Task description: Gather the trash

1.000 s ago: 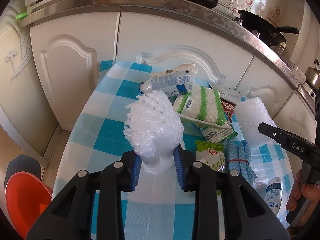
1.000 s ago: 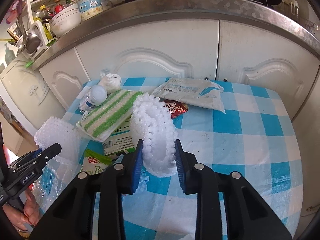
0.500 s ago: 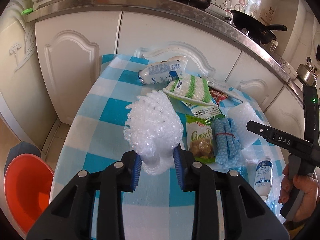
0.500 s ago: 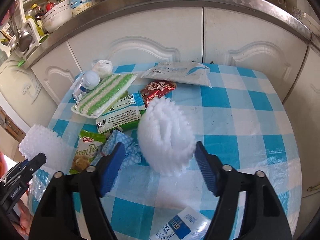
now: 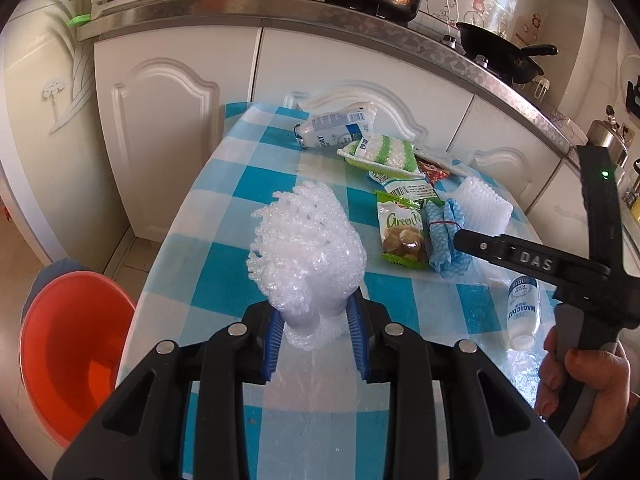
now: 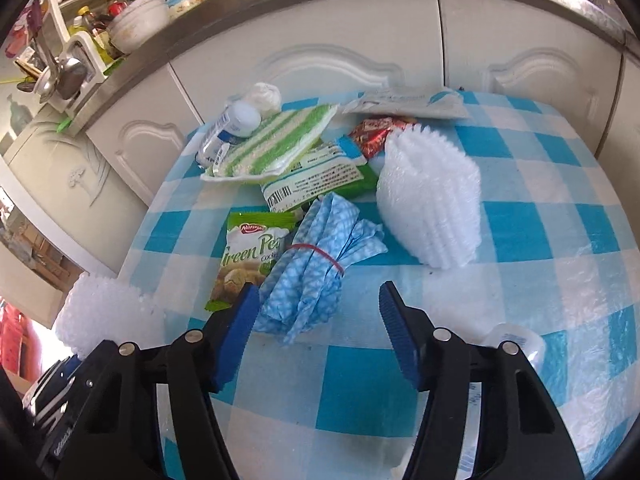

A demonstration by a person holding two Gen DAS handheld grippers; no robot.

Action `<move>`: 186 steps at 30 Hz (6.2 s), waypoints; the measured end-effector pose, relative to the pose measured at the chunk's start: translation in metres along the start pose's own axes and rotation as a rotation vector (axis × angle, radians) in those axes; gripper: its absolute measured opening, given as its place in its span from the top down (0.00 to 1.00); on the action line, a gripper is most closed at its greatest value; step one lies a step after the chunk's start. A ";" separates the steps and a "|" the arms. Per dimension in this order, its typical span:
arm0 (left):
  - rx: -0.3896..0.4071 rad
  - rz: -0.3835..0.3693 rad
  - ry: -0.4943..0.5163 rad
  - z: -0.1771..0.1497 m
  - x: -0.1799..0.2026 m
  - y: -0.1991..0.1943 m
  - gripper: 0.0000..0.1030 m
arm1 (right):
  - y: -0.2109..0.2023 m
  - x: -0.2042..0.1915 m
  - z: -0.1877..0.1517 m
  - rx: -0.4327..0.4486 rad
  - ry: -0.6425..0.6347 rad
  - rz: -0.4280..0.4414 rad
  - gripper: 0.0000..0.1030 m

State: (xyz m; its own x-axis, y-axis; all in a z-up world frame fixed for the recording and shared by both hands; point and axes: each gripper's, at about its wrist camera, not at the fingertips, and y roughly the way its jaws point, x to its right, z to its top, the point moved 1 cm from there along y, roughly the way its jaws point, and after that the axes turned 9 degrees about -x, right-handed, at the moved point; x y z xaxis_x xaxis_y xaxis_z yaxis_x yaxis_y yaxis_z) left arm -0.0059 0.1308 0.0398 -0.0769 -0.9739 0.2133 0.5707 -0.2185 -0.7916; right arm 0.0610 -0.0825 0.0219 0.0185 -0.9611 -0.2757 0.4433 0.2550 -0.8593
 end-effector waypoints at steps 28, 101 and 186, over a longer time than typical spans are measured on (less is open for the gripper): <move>0.139 0.080 -0.119 -0.026 -0.084 -0.077 0.69 | -0.045 -0.079 -0.036 0.071 -0.208 0.194 0.77; 0.080 0.001 -0.023 0.024 -0.041 -0.075 0.14 | -0.106 0.015 -0.125 0.258 0.074 0.253 0.11; -0.171 -0.061 -0.070 0.051 0.056 0.078 0.53 | -0.050 0.099 -0.086 0.149 0.149 0.071 0.27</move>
State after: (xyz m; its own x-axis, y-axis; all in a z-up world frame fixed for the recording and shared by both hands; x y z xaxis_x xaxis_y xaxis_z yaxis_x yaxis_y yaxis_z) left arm 0.0766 0.0626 0.0191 -0.0469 -0.9534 0.2981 0.4187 -0.2897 -0.8607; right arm -0.0365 -0.1815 0.0005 -0.0733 -0.9121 -0.4033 0.5736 0.2923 -0.7652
